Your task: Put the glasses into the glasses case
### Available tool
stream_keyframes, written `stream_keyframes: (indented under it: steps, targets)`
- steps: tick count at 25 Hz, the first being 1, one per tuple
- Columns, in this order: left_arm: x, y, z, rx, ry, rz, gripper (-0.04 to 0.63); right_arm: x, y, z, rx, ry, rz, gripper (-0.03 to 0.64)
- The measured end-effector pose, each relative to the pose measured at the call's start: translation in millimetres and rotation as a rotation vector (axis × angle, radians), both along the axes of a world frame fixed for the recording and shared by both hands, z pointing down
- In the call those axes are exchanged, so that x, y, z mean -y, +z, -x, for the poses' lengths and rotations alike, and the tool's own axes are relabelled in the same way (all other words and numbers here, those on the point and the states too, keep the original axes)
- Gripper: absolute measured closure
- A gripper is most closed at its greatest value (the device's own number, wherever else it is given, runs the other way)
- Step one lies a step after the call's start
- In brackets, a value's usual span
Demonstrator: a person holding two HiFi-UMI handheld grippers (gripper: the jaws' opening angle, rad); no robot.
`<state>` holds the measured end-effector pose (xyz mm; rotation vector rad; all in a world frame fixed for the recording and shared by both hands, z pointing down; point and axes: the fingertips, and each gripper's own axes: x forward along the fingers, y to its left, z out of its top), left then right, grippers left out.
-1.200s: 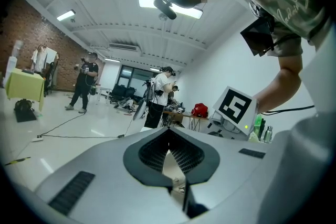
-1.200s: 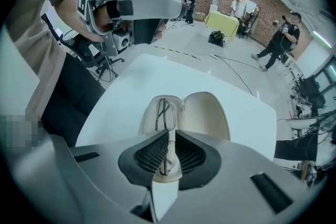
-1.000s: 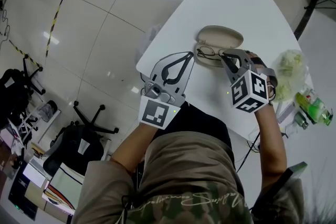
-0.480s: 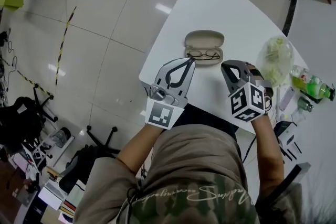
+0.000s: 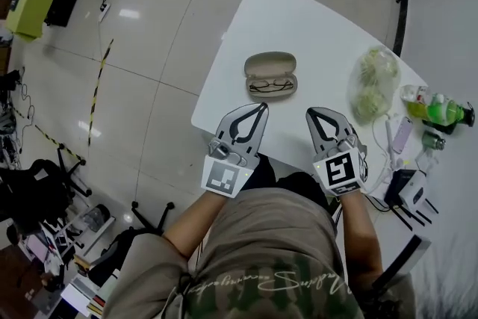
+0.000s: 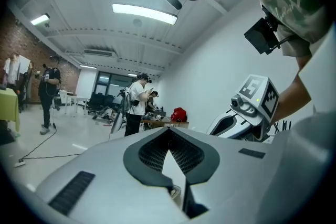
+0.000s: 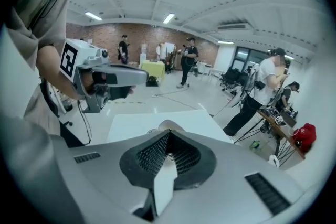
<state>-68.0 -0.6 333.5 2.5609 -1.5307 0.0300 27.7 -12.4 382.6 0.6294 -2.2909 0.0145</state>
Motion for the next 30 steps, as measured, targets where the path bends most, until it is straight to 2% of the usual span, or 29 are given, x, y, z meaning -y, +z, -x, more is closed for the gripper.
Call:
stream_keyframes:
  steps: [2,6,10,13,15,20,30]
  targets:
    - [-7.7,-7.9,-12.1,-0.013,0.010,0.001,0.589,-6.1,-16.7,-12.6,0.081,0.053,-0.053,0.607]
    - [-25.0,-22.4,-45.4,0.022,0.064,-0.036,0.589,-17.8,-50.2,-44.0,0.186,0.159,-0.186,0.607]
    - [-45.9,-39.3,-84.7,-0.005,0.084,-0.020,0.589,-40.3,-87.4,-76.9,0.273,0.233,-0.278,0.607]
    - [-63.3,-53.9,-112.2,-0.010,0.105,-0.044,0.589,-61.2,-118.8,-94.6,0.418,0.296,-0.377,0.607]
    - [-82.9,-61.7,-132.9,-0.012,0.111,-0.069,0.589,-85.7,-125.1,-111.1,0.463,0.325,-0.388,0.607]
    - [-157.7,-69.8,-193.1,-0.010,0.121,-0.127,0.589,-165.1,-124.3,-162.5,0.494,0.362,-0.399,0.607]
    - [-338.8,-80.8,-274.3,-0.010,0.108,-0.148,0.589,-342.3,-139.8,-242.9,0.579,0.477,-0.439,0.607]
